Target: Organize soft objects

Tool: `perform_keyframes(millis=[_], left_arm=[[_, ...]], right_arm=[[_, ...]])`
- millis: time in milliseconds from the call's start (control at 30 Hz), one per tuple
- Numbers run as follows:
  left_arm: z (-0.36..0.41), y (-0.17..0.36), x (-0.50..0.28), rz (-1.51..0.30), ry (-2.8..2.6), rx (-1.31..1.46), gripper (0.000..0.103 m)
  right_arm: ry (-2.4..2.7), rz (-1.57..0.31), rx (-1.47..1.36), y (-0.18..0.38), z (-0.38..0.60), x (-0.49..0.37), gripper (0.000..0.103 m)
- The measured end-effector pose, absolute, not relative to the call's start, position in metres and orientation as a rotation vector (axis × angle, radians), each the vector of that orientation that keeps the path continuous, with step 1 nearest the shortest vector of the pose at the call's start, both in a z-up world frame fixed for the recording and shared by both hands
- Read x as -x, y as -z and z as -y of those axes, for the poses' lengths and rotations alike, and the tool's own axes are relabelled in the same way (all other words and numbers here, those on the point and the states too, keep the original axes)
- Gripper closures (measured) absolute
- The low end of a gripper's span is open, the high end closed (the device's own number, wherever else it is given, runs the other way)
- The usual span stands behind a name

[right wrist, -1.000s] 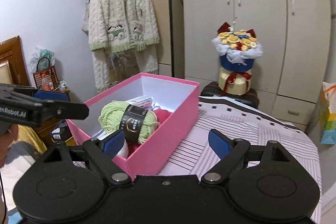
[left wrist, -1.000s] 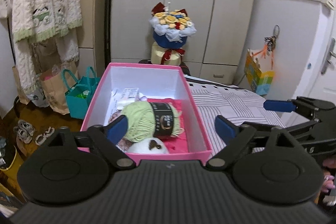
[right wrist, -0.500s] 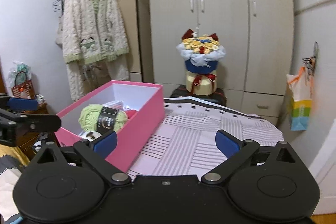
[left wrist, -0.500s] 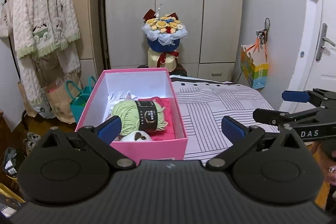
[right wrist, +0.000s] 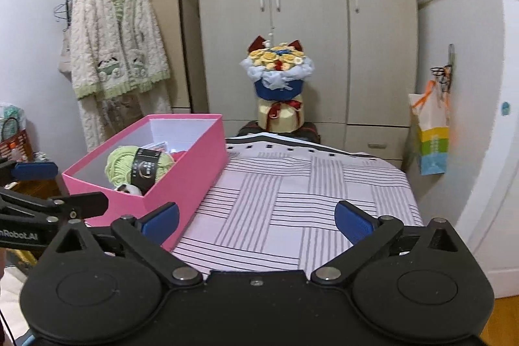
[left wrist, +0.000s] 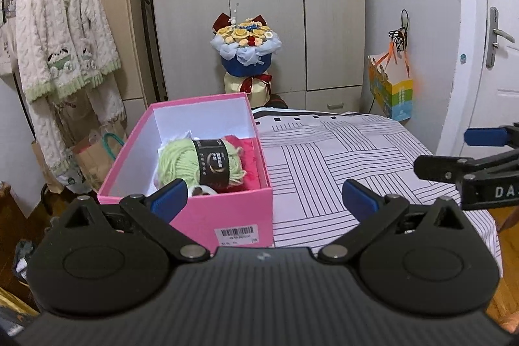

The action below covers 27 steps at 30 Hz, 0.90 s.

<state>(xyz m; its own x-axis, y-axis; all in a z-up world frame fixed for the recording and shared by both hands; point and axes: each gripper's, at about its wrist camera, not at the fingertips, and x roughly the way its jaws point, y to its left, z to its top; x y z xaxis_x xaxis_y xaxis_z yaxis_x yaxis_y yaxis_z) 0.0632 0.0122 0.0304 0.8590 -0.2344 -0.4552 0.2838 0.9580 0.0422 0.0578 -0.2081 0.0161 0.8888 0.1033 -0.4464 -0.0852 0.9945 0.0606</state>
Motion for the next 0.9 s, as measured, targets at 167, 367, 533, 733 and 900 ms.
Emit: perform_keyframes(millis=[167, 367, 533, 733, 900], left_arm=[[-0.013, -0.020, -0.063, -0.474, 0.266, -0.076, 0.000], [-0.013, -0.012, -0.059, -0.460, 0.250, -0.065, 0.000], [-0.013, -0.007, -0.056, -0.449, 0.255, -0.059, 0.000], [-0.010, -0.014, -0.058, -0.426, 0.234, -0.044, 0.000], [-0.007, -0.023, -0.055, -0.401, 0.235, -0.058, 0.000]], right_arm=[[-0.065, -0.441, -0.011, -0.017, 0.204, -0.041, 0.000], [-0.070, -0.424, -0.036, -0.014, 0.207, -0.025, 0.000], [-0.018, -0.401, -0.006, -0.011, 0.203, -0.016, 0.000], [0.026, -0.391, 0.018, -0.019, 0.200, -0.016, 0.000], [0.066, -0.408, 0.016, -0.026, 0.202, -0.021, 0.000]])
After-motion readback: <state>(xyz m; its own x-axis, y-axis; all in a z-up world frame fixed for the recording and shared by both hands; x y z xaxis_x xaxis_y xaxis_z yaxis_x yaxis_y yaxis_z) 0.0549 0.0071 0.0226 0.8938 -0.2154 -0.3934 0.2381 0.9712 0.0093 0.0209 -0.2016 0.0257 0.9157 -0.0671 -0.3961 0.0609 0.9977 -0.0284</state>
